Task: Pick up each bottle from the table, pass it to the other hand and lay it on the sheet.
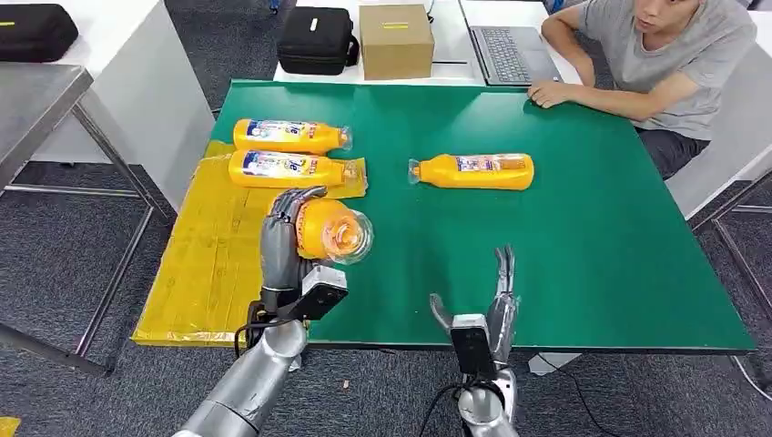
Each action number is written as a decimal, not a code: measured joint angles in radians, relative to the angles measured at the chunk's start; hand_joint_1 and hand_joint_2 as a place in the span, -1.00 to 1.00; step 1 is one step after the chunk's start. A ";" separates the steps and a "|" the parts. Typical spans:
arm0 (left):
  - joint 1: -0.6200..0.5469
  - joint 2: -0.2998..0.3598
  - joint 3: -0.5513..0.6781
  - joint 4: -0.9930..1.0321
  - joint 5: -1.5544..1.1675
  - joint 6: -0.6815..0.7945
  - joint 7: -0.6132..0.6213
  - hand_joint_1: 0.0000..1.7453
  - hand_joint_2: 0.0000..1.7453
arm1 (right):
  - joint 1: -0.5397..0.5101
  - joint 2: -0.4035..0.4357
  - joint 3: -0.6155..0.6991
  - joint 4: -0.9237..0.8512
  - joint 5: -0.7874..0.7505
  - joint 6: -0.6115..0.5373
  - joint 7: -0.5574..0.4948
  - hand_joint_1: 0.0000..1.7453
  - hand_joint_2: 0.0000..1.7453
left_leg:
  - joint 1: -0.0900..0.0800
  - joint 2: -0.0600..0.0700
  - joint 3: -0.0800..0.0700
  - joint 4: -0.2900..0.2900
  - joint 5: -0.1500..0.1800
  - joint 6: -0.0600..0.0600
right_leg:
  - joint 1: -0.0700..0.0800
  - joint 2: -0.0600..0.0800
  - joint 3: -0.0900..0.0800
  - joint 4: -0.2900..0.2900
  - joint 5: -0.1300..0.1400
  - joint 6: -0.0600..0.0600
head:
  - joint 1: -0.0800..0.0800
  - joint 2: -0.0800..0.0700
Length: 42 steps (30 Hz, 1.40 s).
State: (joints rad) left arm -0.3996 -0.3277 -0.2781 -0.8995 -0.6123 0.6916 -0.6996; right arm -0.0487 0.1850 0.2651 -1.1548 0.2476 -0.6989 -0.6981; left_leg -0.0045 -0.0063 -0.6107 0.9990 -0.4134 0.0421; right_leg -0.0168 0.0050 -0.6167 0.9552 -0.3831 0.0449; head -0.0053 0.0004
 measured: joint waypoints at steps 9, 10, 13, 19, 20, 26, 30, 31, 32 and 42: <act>-0.005 -0.006 0.239 0.026 -0.609 0.000 0.109 1.00 1.00 | 0.013 0.000 -0.010 -0.033 -0.063 0.000 0.000 -1.00 1.00 | 0.001 0.001 0.001 0.000 0.001 -0.001 | 0.000 0.001 0.000 0.001 0.000 0.000 | 0.000 0.000; -0.005 -0.006 0.273 0.020 -0.771 0.000 0.182 1.00 1.00 | 0.014 0.001 -0.009 -0.033 -0.065 0.000 0.000 -1.00 1.00 | 0.001 0.001 0.001 0.000 0.001 -0.001 | 0.000 0.001 0.000 0.001 0.000 0.000 | 0.000 0.000; -0.016 0.012 0.293 0.035 -0.952 0.001 0.404 1.00 1.00 | 0.014 0.003 -0.009 -0.034 -0.068 0.000 0.000 -1.00 1.00 | 0.001 0.001 0.001 0.000 0.001 -0.001 | 0.000 0.001 -0.001 0.001 0.000 0.000 | 0.000 0.000; -0.103 0.090 0.085 0.251 -0.957 0.001 0.804 1.00 1.00 | 0.012 0.003 -0.022 -0.052 -0.080 0.000 0.000 -1.00 1.00 | 0.001 -0.001 0.000 0.000 0.002 -0.002 | 0.000 0.000 0.000 0.001 0.000 0.000 | 0.000 0.000; -0.113 0.097 0.058 0.284 -0.957 0.000 0.823 1.00 1.00 | 0.011 0.003 -0.025 -0.055 -0.082 0.000 0.000 -1.00 1.00 | 0.001 -0.001 0.000 0.000 0.002 -0.002 | 0.000 0.000 -0.001 0.001 0.000 0.000 | 0.000 0.000; -0.184 0.129 -0.106 0.467 -0.948 -0.061 0.907 1.00 1.00 | 0.011 0.003 -0.029 -0.067 -0.092 0.000 0.000 -1.00 1.00 | 0.000 -0.001 0.000 0.000 0.002 -0.002 | 0.000 0.000 -0.001 0.001 0.001 0.000 | 0.000 0.000; -0.199 0.137 -0.143 0.528 -0.937 -0.099 0.886 1.00 1.00 | 0.011 0.003 -0.029 -0.075 -0.094 0.000 0.000 -1.00 1.00 | 0.001 0.000 0.000 0.000 0.002 -0.002 | 0.000 0.000 -0.001 0.001 0.000 0.000 | 0.000 0.000; -0.200 0.138 -0.148 0.538 -0.937 -0.106 0.882 1.00 1.00 | 0.011 0.003 -0.029 -0.075 -0.094 0.000 0.000 -1.00 1.00 | 0.001 0.000 0.000 0.000 0.002 -0.002 | 0.000 0.000 -0.001 0.001 0.000 0.000 | 0.000 0.000; -0.200 0.138 -0.153 0.546 -0.937 -0.110 0.879 1.00 1.00 | 0.011 0.003 -0.029 -0.076 -0.094 0.000 0.000 -1.00 1.00 | 0.001 0.000 0.000 0.000 0.002 -0.002 | 0.000 0.000 -0.001 0.001 0.000 0.000 | 0.000 0.000; -0.221 0.140 -0.174 0.589 -0.916 -0.186 0.846 1.00 1.00 | 0.006 0.002 -0.031 -0.077 -0.107 0.000 0.000 -1.00 1.00 | 0.001 -0.001 0.001 0.000 0.002 -0.002 | 0.000 0.000 0.000 0.001 0.000 0.000 | 0.000 0.000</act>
State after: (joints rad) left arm -0.6205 -0.1873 -0.4524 -0.3105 -1.5281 0.5054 0.1461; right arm -0.0430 0.1873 0.2338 -1.2322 0.1408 -0.6989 -0.6985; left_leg -0.0039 -0.0072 -0.6102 0.9989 -0.4115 0.0399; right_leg -0.0166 0.0049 -0.6166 0.9564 -0.3827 0.0445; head -0.0053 0.0004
